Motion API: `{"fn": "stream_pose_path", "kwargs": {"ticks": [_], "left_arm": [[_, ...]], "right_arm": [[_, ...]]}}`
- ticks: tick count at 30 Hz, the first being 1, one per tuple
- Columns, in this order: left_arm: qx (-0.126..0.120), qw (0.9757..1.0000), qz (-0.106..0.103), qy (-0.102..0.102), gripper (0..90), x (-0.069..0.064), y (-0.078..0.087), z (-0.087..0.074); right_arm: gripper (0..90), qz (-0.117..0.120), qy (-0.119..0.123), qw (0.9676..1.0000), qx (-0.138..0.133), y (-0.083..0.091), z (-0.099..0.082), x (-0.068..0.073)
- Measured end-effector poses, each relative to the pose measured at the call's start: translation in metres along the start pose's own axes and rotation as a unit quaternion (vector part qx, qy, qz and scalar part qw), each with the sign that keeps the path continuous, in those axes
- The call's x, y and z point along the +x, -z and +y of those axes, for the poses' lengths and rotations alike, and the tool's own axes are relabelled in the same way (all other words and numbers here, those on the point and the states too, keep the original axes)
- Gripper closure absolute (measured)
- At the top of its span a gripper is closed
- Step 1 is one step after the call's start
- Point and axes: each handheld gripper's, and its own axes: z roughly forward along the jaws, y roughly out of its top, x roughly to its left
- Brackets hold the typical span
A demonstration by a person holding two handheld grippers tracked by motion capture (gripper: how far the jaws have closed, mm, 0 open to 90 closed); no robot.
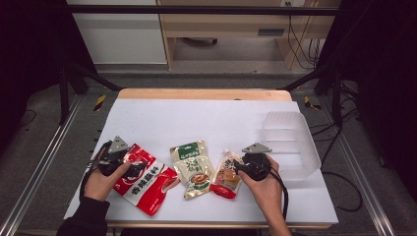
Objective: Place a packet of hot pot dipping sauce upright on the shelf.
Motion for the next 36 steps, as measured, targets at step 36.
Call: {"fn": "stream_pose_path", "kwargs": {"ticks": [36], "left_arm": [[-0.003,0.9999,-0.005,-0.016,5.9,-0.009,0.002,0.006]], "right_arm": [[55.8,0.037,-0.008,0.997,0.068,-0.023,-0.006,0.001]]}}
